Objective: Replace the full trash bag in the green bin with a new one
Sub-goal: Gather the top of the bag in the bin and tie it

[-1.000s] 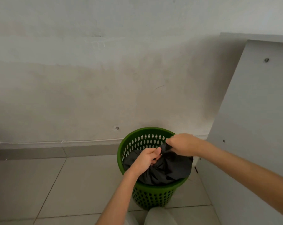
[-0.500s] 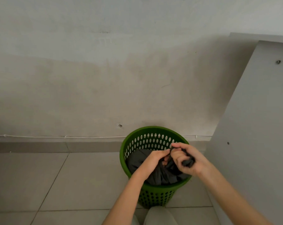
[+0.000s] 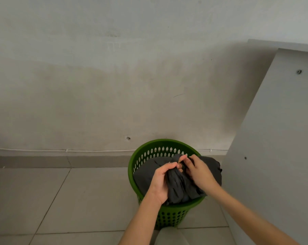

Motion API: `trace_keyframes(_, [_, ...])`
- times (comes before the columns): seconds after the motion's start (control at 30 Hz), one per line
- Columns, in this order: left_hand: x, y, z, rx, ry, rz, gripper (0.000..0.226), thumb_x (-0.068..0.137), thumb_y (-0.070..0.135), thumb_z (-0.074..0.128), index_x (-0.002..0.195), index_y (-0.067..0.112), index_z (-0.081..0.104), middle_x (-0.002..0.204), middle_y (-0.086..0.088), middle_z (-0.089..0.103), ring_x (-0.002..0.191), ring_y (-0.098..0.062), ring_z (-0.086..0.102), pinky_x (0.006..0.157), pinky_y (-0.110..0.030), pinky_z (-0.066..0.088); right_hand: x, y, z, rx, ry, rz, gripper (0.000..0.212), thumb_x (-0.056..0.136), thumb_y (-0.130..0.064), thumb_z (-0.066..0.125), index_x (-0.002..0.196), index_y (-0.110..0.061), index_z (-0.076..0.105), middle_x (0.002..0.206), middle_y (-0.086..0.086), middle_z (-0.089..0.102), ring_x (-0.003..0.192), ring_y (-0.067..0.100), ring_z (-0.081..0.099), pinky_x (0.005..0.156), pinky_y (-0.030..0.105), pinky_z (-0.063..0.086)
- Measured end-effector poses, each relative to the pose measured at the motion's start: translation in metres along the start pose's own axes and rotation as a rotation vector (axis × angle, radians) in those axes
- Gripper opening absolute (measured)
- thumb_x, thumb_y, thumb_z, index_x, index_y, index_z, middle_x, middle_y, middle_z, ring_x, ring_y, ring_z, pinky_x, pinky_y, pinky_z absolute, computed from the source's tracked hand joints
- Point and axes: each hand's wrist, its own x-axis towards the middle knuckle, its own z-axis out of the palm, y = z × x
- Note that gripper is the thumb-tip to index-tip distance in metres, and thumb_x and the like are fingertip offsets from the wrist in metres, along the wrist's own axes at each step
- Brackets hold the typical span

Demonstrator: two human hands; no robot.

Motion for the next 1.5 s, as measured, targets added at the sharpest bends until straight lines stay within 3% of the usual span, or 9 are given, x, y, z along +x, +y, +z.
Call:
trace_keyframes(0.23, [-0.009,-0.001,-0.007,0.255,-0.023,-0.006,0.028,0.076,0.015,0.057,0.098,0.02,0.074,0.098,-0.003,0.073,0.091,-0.013,0.067,0.081,-0.026,0.052,-0.03,-0.008,0.016,-1.091,0.19,-0.512,0.052,0.02,-0.009,0.092,0.063,0.009,0.069,0.036,0.011,0.053,0.021,0.012,0.046,0.022,0.011,0.025])
trace_keyframes(0.37, [-0.011,-0.001,-0.009,0.471,-0.058,-0.018,0.036,0.072,0.014,0.055,0.105,0.018,0.07,0.101,0.001,0.073,0.096,-0.01,0.066,0.085,-0.02,0.051,-0.049,-0.037,0.002,-1.326,-0.211,-0.501,0.029,0.09,0.0,0.047,0.114,0.014,0.053,0.112,0.025,0.062,0.098,0.028,0.064,0.079,0.028,0.05])
trace_keyframes(0.5, [-0.011,0.004,-0.007,0.623,-0.072,-0.036,0.031,0.077,0.013,0.056,0.106,0.014,0.066,0.096,0.001,0.07,0.092,-0.011,0.065,0.082,-0.02,0.052,-0.048,-0.044,-0.002,-1.43,-0.376,-0.517,0.029,0.095,-0.002,0.035,0.118,0.003,0.052,0.119,0.017,0.06,0.107,0.031,0.058,0.084,0.035,0.046])
trace_keyframes(0.8, [-0.012,0.011,0.0,0.851,-0.203,-0.183,0.036,0.085,-0.006,0.052,0.104,0.024,0.056,0.097,0.014,0.062,0.089,0.005,0.058,0.081,-0.009,0.046,-0.011,-0.074,-0.03,-1.224,-0.674,-0.433,0.023,0.082,-0.024,0.062,0.077,-0.002,0.066,0.071,0.011,0.073,0.034,0.002,0.048,0.045,0.008,0.039])
trace_keyframes(0.97, [-0.01,-0.007,0.008,0.874,-0.121,-0.036,0.024,0.083,0.0,0.061,0.08,0.024,0.06,0.07,0.021,0.067,0.078,0.01,0.061,0.079,-0.009,0.047,0.015,-0.07,-0.018,-1.077,-0.761,-0.454,0.014,0.077,-0.019,0.067,0.072,-0.01,0.057,0.047,-0.004,0.052,0.035,0.003,0.048,0.044,0.01,0.039])
trace_keyframes(1.1, [-0.01,-0.014,0.005,0.717,-0.02,0.018,0.016,0.091,0.014,0.052,0.078,0.023,0.057,0.068,0.018,0.064,0.076,0.008,0.059,0.075,-0.009,0.046,0.031,-0.054,-0.02,-0.448,-0.69,-0.266,0.035,0.077,-0.011,0.071,0.069,-0.018,0.038,0.053,-0.002,0.049,0.034,0.002,0.047,0.037,0.012,0.036])
trace_keyframes(1.23, [-0.01,-0.015,-0.003,0.546,0.056,0.014,0.029,0.09,0.038,0.046,0.075,0.018,0.059,0.088,0.001,0.069,0.093,-0.012,0.064,0.092,-0.028,0.047,0.041,-0.037,-0.033,0.039,-0.486,-0.15,0.01,0.084,-0.023,0.064,0.081,-0.017,0.057,0.076,0.001,0.063,0.066,0.011,0.062,0.068,0.023,0.052])
trace_keyframes(1.33, [-0.011,-0.01,-0.008,0.412,0.077,0.02,0.044,0.084,0.049,0.037,0.102,0.018,0.063,0.103,0.002,0.071,0.103,-0.01,0.064,0.09,-0.023,0.051,0.035,-0.021,-0.037,-0.071,-0.629,-0.122,0.03,0.077,-0.028,0.07,0.101,-0.012,0.065,0.094,0.001,0.068,0.092,0.014,0.064,0.086,0.027,0.05])
trace_keyframes(1.5, [-0.009,-0.01,-0.006,0.401,0.097,-0.053,0.045,0.091,0.048,0.03,0.107,0.022,0.063,0.109,0.004,0.069,0.106,-0.008,0.062,0.09,-0.021,0.051,0.027,-0.005,-0.033,-0.097,-0.613,-0.123,0.026,0.071,-0.023,0.077,0.089,-0.006,0.069,0.086,0.008,0.064,0.084,0.018,0.059,0.084,0.03,0.045])
